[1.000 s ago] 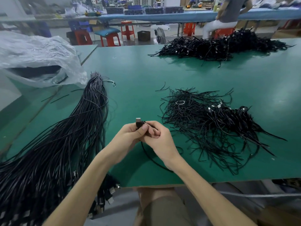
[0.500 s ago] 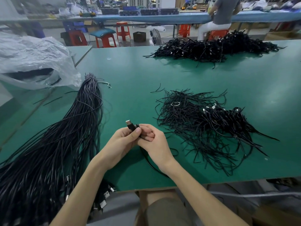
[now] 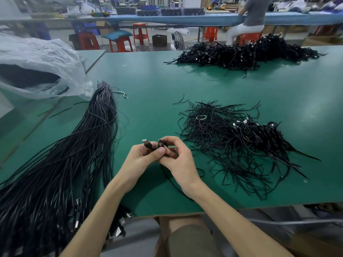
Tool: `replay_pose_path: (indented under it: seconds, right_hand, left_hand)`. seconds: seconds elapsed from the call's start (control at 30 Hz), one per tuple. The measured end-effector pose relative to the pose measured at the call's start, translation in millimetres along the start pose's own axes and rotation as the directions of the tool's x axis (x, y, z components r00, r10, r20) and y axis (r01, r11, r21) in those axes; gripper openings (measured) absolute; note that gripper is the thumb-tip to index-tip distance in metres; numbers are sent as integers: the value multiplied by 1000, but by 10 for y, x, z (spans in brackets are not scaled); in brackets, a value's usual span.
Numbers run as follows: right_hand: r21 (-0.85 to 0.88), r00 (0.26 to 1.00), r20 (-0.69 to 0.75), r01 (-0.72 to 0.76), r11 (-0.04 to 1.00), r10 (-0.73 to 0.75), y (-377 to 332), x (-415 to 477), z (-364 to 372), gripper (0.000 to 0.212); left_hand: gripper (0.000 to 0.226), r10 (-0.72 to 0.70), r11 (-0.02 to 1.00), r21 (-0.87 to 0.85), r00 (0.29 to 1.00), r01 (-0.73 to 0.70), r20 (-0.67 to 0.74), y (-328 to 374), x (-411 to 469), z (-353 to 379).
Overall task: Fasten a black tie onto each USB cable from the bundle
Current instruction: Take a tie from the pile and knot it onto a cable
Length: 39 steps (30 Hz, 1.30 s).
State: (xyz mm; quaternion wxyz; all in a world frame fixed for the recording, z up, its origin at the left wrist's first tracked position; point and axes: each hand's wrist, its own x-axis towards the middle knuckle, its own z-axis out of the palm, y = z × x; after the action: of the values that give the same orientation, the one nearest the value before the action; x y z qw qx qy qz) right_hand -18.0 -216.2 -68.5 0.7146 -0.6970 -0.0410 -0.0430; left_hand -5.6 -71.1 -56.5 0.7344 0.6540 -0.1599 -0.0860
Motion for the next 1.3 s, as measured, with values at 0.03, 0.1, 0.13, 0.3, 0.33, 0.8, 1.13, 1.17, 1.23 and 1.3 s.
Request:
replay_pose_path:
  seconds: [0.03,0.1,0.13,0.3,0.33,0.8,1.13,1.17,1.23,1.3]
  right_hand:
    - [-11,1000,-4,-1,1000,1,0,-2,-4,40]
    - [-69,1000,5,23,997,-23,2,-4,-2,41]
    - [-105,999,11,40,994,-39,3,-4,4,41]
    - [-193,998,32,53,980,-48,-7,-2,21,43]
    - [-194,999,31,49,980,-43,-7,-4,15,43]
    - [-265,999,31,28,964,-21,4,9,16,32]
    - [-293,993,113,12,956,22,-38,81,-46,28]
    - [-295,989,143,8,955,36,-47,101,-67,28]
    - [-299,980,193,7,954,53,-55,120,-99,30]
    - [-320,976,210,23,947,48,-54,115,-106,30]
  left_hand:
    - [17,11,1000,10,1000,-11,-5,3,-1,3]
    - [16,34,998,45,999,-33,-2,-1,-7,5]
    - [17,39,997,70,999,-38,-5,-10,-8,8]
    - [20,52,991,127,996,-42,-77,-61,-16,5]
    - [20,59,989,138,995,-47,-83,-63,-19,3]
    - [20,134,902,428,981,-61,-143,-60,-26,-36]
    - [7,102,946,322,971,-28,-215,56,-39,4]
    - [8,98,947,321,972,-24,-214,51,-38,3]
    - [22,91,946,323,968,-12,-232,21,-30,-14]
    - [30,73,952,307,963,10,-259,-12,-30,-39]
